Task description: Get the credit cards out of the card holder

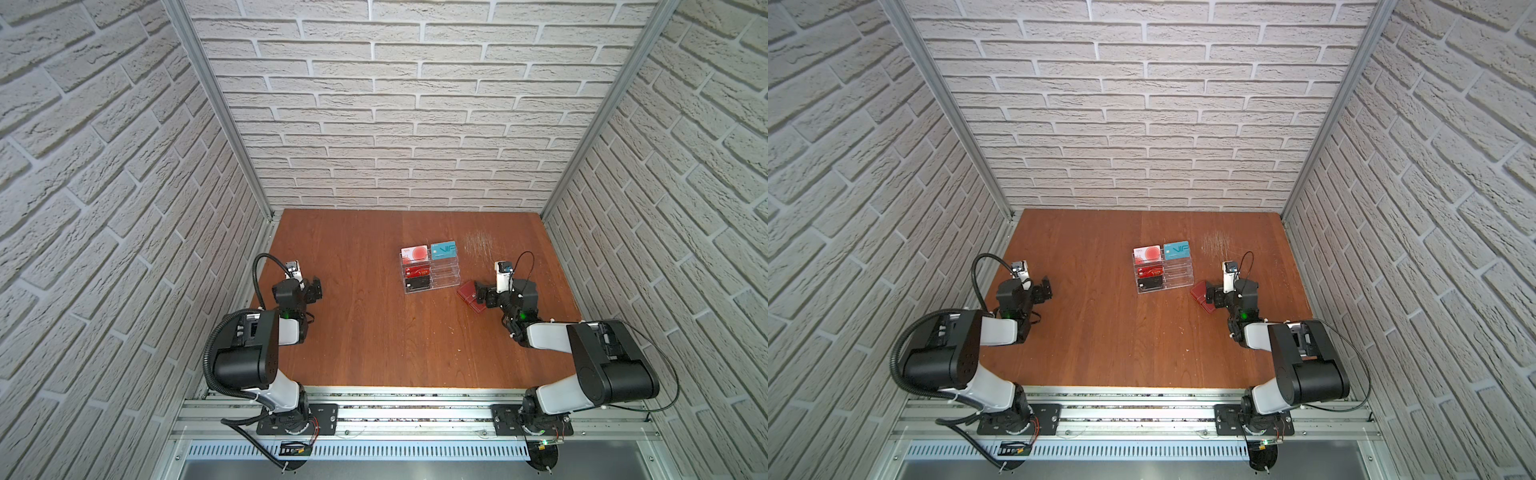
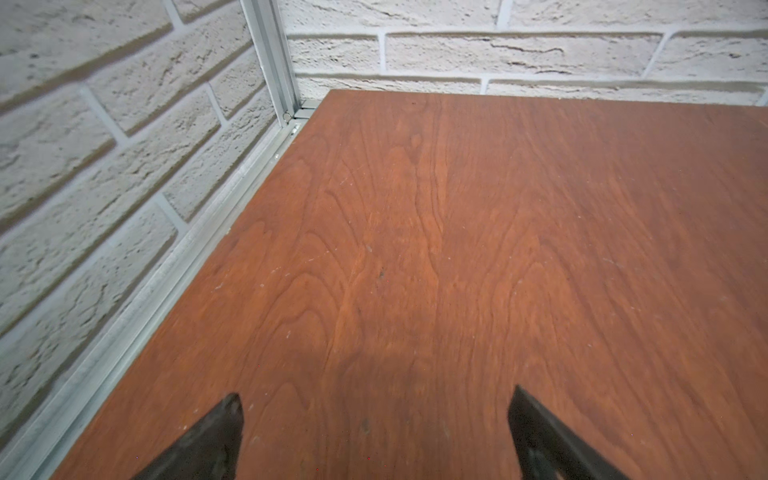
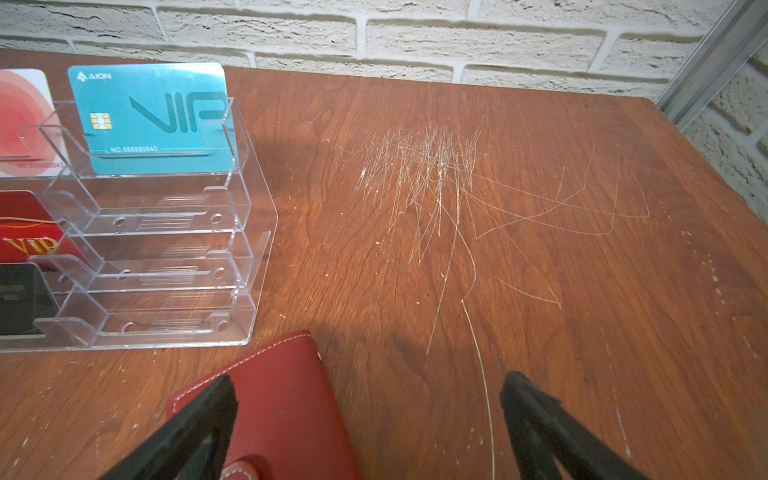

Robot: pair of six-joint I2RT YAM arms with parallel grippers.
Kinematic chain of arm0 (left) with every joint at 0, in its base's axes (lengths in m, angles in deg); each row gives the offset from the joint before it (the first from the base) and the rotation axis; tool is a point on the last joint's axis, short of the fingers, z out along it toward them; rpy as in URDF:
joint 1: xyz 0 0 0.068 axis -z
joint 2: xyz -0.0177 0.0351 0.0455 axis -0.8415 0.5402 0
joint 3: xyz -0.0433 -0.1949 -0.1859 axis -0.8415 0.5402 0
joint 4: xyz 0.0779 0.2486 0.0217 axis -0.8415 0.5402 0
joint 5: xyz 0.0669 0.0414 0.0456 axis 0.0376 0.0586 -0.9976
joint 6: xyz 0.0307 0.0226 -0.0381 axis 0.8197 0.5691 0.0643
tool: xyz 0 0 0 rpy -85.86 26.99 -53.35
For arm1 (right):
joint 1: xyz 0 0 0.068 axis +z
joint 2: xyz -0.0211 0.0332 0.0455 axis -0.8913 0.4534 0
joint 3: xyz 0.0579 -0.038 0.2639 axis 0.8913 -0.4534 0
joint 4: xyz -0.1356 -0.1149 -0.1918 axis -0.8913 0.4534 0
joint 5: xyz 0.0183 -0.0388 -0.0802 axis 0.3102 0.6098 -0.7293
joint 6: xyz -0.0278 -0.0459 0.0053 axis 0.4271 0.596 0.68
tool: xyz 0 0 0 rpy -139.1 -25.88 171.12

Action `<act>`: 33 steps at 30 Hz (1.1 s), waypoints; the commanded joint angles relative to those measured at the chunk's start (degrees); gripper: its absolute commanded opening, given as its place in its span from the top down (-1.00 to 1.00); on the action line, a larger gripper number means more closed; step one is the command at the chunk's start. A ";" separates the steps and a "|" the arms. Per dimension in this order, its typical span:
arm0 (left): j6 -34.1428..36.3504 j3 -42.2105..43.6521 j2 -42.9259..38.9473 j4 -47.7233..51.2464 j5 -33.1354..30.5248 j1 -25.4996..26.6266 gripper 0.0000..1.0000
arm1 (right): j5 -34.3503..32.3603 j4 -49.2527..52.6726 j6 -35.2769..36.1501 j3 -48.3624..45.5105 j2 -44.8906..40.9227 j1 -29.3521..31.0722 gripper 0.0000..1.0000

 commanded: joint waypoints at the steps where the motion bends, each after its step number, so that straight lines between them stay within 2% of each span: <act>1: 0.76 -1.82 -4.49 3.73 -5.75 1.90 -0.96 | -1.83 -3.06 -0.29 0.11 -1.97 -0.05 -0.99; 2: 1.97 -3.11 -6.66 7.42 -7.86 3.40 -0.97 | -2.80 -1.95 -0.55 0.40 -3.39 -0.07 -0.99; 4: 3.53 -5.08 -10.41 12.74 -12.87 6.21 -0.97 | -4.31 8.89 -1.25 4.10 -7.02 -0.11 -1.00; 5: 2.78 -5.51 -12.29 14.49 -14.39 7.35 -0.96 | -5.72 17.70 -3.06 7.49 -8.74 0.02 -0.99; 7: 0.15 -5.29 -15.72 15.69 -14.55 8.51 -0.96 | -8.92 28.19 -5.42 12.26 -10.11 0.03 -1.00; 10: -6.77 -4.83 -18.36 15.10 -12.49 10.37 -0.96 | -12.70 38.30 -9.22 16.39 -13.36 0.02 -0.99; 12: -16.08 -4.99 -16.61 12.41 -12.84 11.88 -0.96 | -15.50 41.42 -13.69 17.04 -16.77 0.04 -1.00; 13: -20.44 -5.07 -15.75 12.30 -9.59 11.81 -0.96 | -17.37 42.88 -16.88 17.43 -18.01 0.04 -1.00; 16: -28.84 -5.37 -12.20 6.97 8.32 10.24 -0.97 | -20.04 49.27 -22.33 19.27 -20.60 -0.12 -0.99; 17: -31.04 -6.45 -10.87 7.07 11.59 10.32 -0.96 | -18.74 51.00 -22.64 19.80 -21.04 -0.22 -1.00; 20: -36.26 -12.75 -8.59 17.44 17.13 12.23 -0.96 | -6.27 49.84 -19.78 20.83 -20.14 -0.31 -0.99; 22: -36.96 -15.12 -8.20 21.81 14.47 16.38 -0.96 | -0.46 49.46 -20.37 22.05 -17.93 -0.31 -1.00; 27: -40.11 -20.34 -2.89 22.09 13.18 27.49 -0.97 | 13.60 39.43 -22.75 22.48 -10.02 -0.12 -0.99; 30: -44.79 -23.51 3.23 18.74 16.85 29.96 -0.96 | 18.89 33.64 -23.73 23.90 -4.16 0.88 -1.00; 33: -48.46 -25.59 8.97 14.54 20.01 31.34 -0.96 | 20.64 30.66 -24.41 26.48 1.98 2.55 -1.00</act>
